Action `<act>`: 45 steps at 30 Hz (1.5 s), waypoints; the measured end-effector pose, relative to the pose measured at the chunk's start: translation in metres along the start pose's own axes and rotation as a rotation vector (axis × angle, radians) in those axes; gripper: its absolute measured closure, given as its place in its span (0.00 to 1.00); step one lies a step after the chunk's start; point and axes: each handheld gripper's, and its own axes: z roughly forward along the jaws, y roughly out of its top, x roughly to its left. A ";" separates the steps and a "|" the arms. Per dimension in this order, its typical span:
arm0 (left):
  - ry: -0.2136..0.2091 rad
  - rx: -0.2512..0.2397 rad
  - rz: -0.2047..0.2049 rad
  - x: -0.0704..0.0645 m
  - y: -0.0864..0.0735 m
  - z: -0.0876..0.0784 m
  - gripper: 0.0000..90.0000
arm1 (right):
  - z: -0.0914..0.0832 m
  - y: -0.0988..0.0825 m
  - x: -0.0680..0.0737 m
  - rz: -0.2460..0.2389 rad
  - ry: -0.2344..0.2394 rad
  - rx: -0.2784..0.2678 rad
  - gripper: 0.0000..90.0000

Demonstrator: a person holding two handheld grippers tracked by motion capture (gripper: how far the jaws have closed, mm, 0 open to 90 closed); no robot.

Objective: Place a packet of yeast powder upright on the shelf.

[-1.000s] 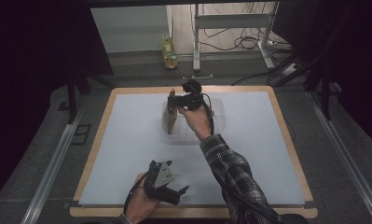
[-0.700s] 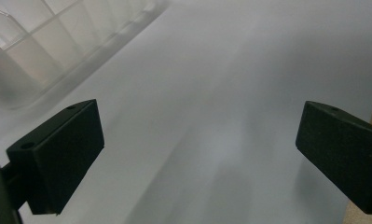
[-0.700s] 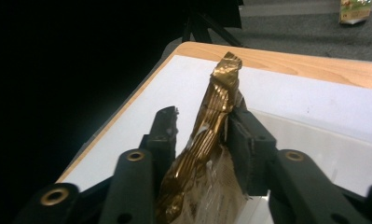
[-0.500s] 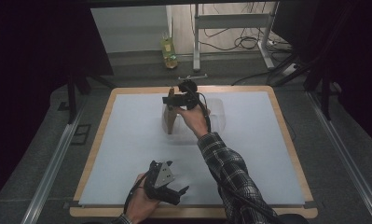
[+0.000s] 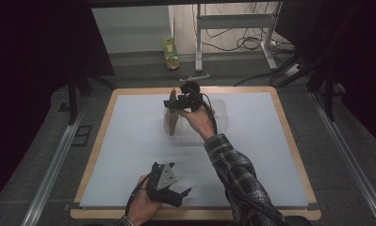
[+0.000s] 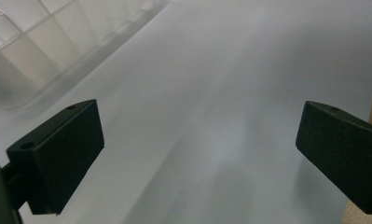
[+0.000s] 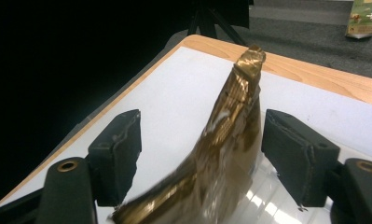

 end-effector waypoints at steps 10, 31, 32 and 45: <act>-0.001 0.001 -0.001 -0.001 0.000 0.002 0.01 | -0.024 -0.008 0.005 -0.037 0.017 0.020 0.31; -0.003 0.001 -0.001 0.000 0.000 0.000 0.01 | -0.004 -0.013 0.000 -0.036 -0.051 0.012 0.55; -0.004 0.001 -0.002 0.000 0.000 0.001 0.01 | -0.006 -0.014 0.001 -0.045 -0.052 0.016 0.53; -0.003 0.002 -0.001 0.000 0.000 0.003 0.01 | -0.035 -0.032 0.005 -0.109 -0.009 0.030 0.32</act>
